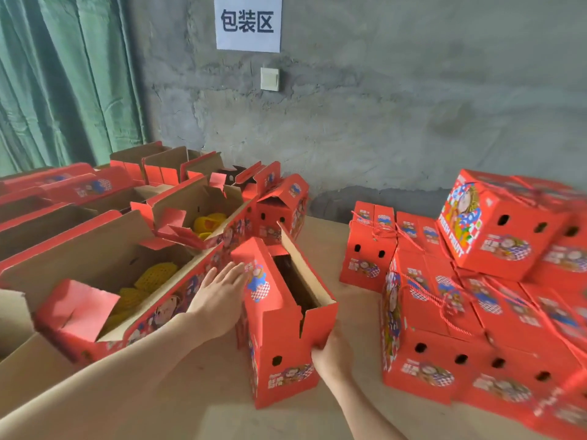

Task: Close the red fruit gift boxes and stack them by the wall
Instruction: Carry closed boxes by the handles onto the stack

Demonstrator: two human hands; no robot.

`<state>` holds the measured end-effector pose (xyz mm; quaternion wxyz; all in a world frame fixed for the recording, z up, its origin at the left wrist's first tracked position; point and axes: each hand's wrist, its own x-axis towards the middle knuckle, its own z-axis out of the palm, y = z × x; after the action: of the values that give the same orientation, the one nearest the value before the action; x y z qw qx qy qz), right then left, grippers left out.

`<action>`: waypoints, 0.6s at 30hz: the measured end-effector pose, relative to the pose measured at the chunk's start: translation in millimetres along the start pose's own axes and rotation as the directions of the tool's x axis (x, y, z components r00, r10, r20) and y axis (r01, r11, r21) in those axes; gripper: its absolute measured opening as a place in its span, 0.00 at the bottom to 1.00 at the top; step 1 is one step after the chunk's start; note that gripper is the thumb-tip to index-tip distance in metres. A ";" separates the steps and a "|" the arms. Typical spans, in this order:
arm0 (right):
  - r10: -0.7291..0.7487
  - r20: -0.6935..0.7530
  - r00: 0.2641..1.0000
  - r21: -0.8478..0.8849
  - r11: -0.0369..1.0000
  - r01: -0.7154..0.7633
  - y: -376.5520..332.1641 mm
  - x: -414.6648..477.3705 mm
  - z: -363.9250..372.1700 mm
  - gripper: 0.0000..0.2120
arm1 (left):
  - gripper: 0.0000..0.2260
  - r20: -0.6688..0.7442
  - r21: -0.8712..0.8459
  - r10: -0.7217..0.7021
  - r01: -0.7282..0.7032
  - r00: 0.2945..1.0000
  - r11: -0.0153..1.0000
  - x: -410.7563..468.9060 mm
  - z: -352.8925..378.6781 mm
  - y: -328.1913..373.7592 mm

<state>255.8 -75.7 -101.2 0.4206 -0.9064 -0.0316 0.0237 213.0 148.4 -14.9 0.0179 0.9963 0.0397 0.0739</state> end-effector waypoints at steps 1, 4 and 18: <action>0.001 0.009 1.000 -0.010 1.000 -0.001 6.8 -11.9 -7.6 0.18 | 0.26 0.004 -0.031 -0.003 0.003 1.000 1.000 -4.6 1.5 3.8; -0.006 0.012 1.000 0.013 1.000 0.006 27.5 -43.3 -34.4 0.23 | 0.23 -0.011 -0.127 -0.018 0.016 1.000 0.992 -17.3 4.5 8.6; 0.161 0.014 0.987 0.136 0.977 -0.161 81.8 -156.0 -154.4 0.11 | 0.12 -0.031 -0.638 -0.032 0.004 0.999 0.770 -97.5 10.4 51.5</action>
<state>114.0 -257.9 -61.6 0.4785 -0.8749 0.0429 0.0612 122.3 88.8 -37.3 0.3547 0.9291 0.0221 0.1028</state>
